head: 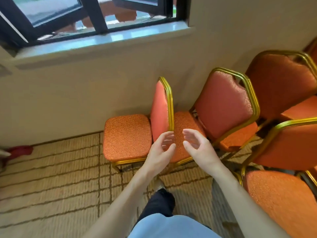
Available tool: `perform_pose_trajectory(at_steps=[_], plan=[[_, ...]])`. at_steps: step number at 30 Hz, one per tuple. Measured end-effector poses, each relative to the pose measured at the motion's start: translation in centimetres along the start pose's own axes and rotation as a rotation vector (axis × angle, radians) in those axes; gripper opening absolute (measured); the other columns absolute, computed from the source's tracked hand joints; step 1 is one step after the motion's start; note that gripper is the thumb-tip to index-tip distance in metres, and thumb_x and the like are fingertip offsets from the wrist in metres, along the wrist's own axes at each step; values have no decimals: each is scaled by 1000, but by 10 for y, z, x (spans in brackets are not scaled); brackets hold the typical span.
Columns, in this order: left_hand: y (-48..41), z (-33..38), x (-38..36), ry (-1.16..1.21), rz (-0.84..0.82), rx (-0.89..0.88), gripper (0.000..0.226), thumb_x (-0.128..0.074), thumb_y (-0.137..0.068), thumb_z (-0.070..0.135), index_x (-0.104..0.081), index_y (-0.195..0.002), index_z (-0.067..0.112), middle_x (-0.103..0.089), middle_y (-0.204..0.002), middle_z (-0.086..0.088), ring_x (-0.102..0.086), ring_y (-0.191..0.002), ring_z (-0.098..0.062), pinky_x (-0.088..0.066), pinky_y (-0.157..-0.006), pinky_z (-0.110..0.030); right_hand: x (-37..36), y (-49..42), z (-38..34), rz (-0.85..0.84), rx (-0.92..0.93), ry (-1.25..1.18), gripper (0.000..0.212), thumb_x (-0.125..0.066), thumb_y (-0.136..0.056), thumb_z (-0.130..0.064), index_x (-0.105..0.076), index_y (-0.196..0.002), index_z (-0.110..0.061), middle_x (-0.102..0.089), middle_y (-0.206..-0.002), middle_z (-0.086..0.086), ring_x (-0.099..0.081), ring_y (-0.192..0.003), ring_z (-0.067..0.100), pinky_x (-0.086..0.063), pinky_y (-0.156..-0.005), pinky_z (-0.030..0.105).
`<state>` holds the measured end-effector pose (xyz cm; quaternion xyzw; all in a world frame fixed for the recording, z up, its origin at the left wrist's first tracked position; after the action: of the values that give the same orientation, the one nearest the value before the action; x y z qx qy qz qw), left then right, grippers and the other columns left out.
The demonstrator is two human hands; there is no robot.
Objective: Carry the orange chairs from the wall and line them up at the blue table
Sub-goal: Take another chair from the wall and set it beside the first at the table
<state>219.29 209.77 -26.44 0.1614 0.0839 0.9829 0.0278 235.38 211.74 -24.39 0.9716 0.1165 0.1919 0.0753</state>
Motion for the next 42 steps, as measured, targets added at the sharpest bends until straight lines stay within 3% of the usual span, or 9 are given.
perform_pose_trajectory(at_steps=[4,11,17,22,26,29,33,37,42], plan=[[-57,-1,14,27,4,-3,44,-60,-97,36,-54,-140,32,-63,-135,14,-59,-126,-6,-50,-108,-44,-8,-51,-18,-52,24,45,37,-61,-100,-23,-52,-129,-45,-56,-125,-32,-51,-119,-14,-44,-97,11],[-118,-10,15,-10,-101,32,49,-63,-98,31,-49,-146,29,-58,-140,13,-55,-129,-3,-47,-111,-40,-4,-125,-29,-55,3,58,43,-62,-99,-23,-53,-141,-30,-58,-132,-20,-53,-123,-5,-46,-101,18],[-167,-18,12,7,-21,133,55,-62,-93,39,-48,-146,31,-56,-142,12,-52,-131,-4,-46,-112,-41,3,-184,-25,-129,-4,80,41,-59,-100,-16,-54,-139,-29,-59,-131,-19,-54,-124,-2,-46,-100,18],[-217,-23,9,26,113,219,60,-63,-92,32,-44,-148,26,-50,-145,7,-48,-134,-5,-42,-115,-38,9,-248,-12,-222,-5,95,42,-57,-99,-11,-57,-137,-30,-59,-132,-17,-53,-123,-4,-47,-103,21],[-242,-30,2,63,217,336,50,-64,-93,39,-43,-138,39,-57,-134,14,-54,-123,0,-47,-108,-38,1,-291,0,-390,23,136,48,-55,-100,-13,-50,-143,-35,-36,-153,-25,-48,-129,-3,-46,-101,20],[-256,-36,0,0,280,383,50,-60,-90,50,-37,-135,44,-59,-129,19,-57,-121,-7,-44,-108,-47,-10,-315,8,-489,43,140,53,-52,-102,-11,-44,-147,-36,-25,-157,-30,-49,-128,-7,-45,-102,18],[-268,-36,3,-81,352,455,45,-64,-94,39,-34,-126,33,-56,-122,12,-54,-112,-9,-34,-101,-39,-22,-330,15,-592,132,266,61,-44,-98,0,-42,-149,-34,-14,-165,-26,-19,-150,-3,-26,-120,26],[-271,-36,9,-150,475,479,36,-63,-88,26,-36,-111,32,-62,-104,10,-56,-101,-13,-26,-87,-34,-25,-358,6,-621,347,451,60,-51,-95,0,-47,-148,-25,-26,-165,-9,-19,-152,12,-23,-124,44],[-259,-39,21,-169,591,556,31,-60,-82,33,-39,-105,36,-61,-93,12,-48,-95,-22,-31,-78,-33,-48,-378,-7,-687,495,655,53,-59,-93,-16,-50,-144,-29,-29,-164,-5,-16,-150,26,-23,-121,54]])
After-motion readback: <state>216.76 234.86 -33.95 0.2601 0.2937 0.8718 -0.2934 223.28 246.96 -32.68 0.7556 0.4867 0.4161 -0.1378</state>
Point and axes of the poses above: each hand's wrist, its own y-axis away from the middle knuckle, its own x-axis out of the back of the hand, z = x × y, the point moved 9 cm from there along -y, towards the middle knuckle
